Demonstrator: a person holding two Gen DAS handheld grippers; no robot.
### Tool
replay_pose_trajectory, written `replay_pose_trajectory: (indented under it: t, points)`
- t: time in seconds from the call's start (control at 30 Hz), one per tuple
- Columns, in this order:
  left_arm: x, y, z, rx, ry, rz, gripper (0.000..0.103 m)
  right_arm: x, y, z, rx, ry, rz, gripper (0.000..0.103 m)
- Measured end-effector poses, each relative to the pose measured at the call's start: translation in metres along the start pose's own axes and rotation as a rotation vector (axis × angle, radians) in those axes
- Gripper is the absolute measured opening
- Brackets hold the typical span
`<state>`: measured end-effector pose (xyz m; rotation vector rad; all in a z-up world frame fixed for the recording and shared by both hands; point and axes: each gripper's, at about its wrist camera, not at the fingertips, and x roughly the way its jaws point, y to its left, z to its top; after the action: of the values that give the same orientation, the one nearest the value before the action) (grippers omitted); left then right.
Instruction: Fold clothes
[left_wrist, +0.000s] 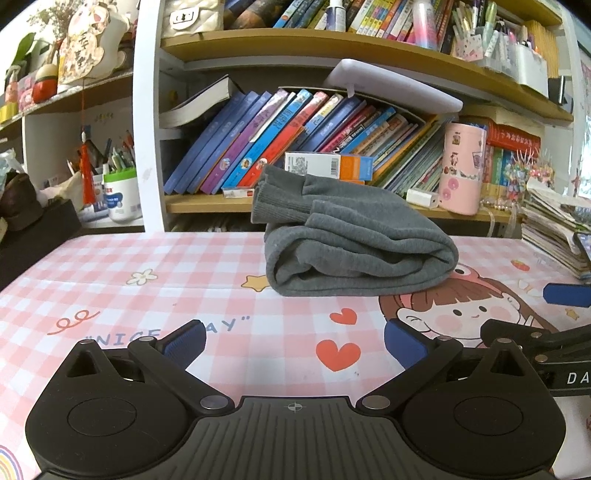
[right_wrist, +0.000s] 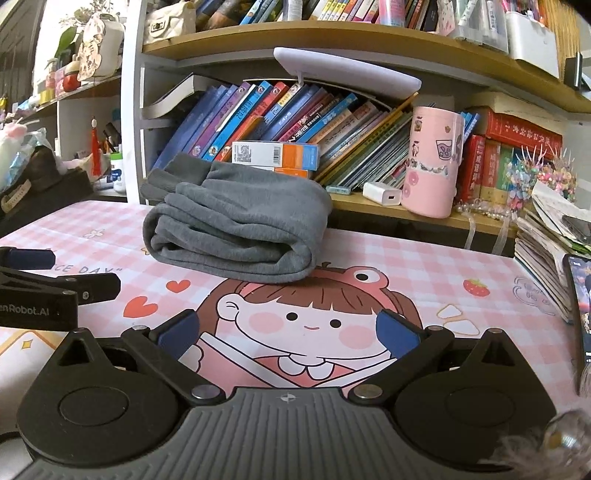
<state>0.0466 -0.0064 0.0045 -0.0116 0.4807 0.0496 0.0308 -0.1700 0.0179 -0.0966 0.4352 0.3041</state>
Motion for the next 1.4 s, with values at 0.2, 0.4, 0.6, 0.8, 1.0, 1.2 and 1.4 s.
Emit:
replay_pose_trajectory:
  t: [0.2,0.4,0.6,0.8,1.0,1.2,1.4]
  points:
    - [-0.0009,-0.0011,0.0000,0.008,-0.005,0.004,0.103,0.0009,-0.0005,0.0003,0.007,0.005,-0.003,0.103]
    - [-0.0006,-0.0017,-0.0002,0.008,-0.004,0.006,0.103,0.0009,0.0001,0.0003,0.005,0.007,0.000,0.103]
    - [-0.0002,-0.0016,0.0000,0.008,-0.003,0.006,0.103,0.0011,0.0000,0.0002,0.005,0.009,0.001,0.103]
    - [0.0002,-0.0015,-0.0002,0.009,-0.004,0.005,0.103,0.0015,-0.0004,0.0004,0.005,0.010,0.003,0.103]
    - [0.0006,-0.0013,0.0000,0.010,-0.003,0.004,0.103,0.0012,-0.0003,0.0004,0.006,0.010,0.001,0.103]
    - [0.0004,-0.0023,0.0004,0.016,0.000,-0.001,0.103,0.0013,-0.0003,0.0007,0.006,0.011,0.002,0.103]
    - [0.0008,-0.0031,0.0004,0.020,0.005,0.002,0.103,0.0021,-0.0003,0.0007,0.008,0.014,0.002,0.103]
